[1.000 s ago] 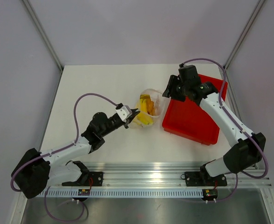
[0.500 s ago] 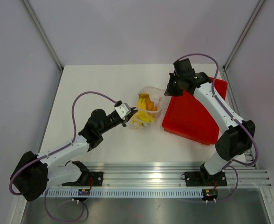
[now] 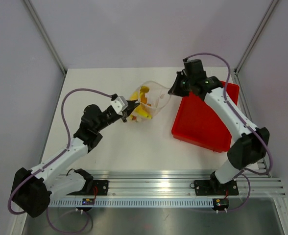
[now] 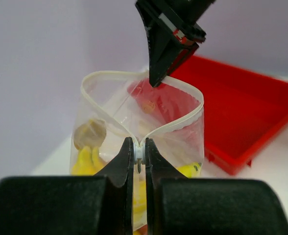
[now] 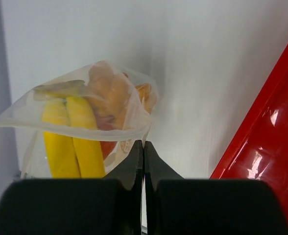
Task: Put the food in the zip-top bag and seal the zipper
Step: Adjust the zipper food storage bag at the center of the board.
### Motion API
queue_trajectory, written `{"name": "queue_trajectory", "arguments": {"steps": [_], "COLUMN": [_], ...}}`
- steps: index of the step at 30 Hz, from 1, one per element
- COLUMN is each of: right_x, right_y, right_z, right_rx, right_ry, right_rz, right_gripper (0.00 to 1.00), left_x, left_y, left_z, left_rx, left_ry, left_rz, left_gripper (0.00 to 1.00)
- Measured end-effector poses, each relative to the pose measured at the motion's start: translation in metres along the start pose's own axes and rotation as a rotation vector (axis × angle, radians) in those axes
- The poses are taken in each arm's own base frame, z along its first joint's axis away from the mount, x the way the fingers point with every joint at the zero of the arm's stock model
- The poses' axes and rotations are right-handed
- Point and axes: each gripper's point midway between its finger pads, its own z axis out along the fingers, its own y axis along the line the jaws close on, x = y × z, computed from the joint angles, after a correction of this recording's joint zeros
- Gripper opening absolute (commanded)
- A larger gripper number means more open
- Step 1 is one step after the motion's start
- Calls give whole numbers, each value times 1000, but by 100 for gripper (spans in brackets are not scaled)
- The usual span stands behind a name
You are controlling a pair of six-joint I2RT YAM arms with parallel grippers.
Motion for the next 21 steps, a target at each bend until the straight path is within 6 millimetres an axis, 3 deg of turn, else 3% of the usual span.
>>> {"name": "queue_trajectory", "arguments": {"steps": [3, 5, 7, 10, 16, 21], "right_x": [46, 68, 72, 62, 41, 26], "right_y": [-33, -47, -47, -36, -10, 3], "right_z": [48, 61, 59, 47, 2, -39], "right_rx": [79, 113, 110, 67, -41, -113], "right_ry": [155, 227, 243, 212, 124, 21], "right_rz": [35, 49, 52, 42, -35, -205], "right_gripper": [0, 0, 1, 7, 36, 42], "left_x": [72, 90, 87, 75, 72, 67], "left_y": [-14, -20, -19, -14, -20, -32], "left_z": [-7, -14, -15, -14, -17, -23], "left_rx": [19, 23, 21, 18, 70, 154], "left_ry": [184, 238, 233, 210, 208, 193], "left_rz": [-97, -117, -101, -69, -44, -30], "left_gripper": [0, 0, 0, 0, 0, 0]}}
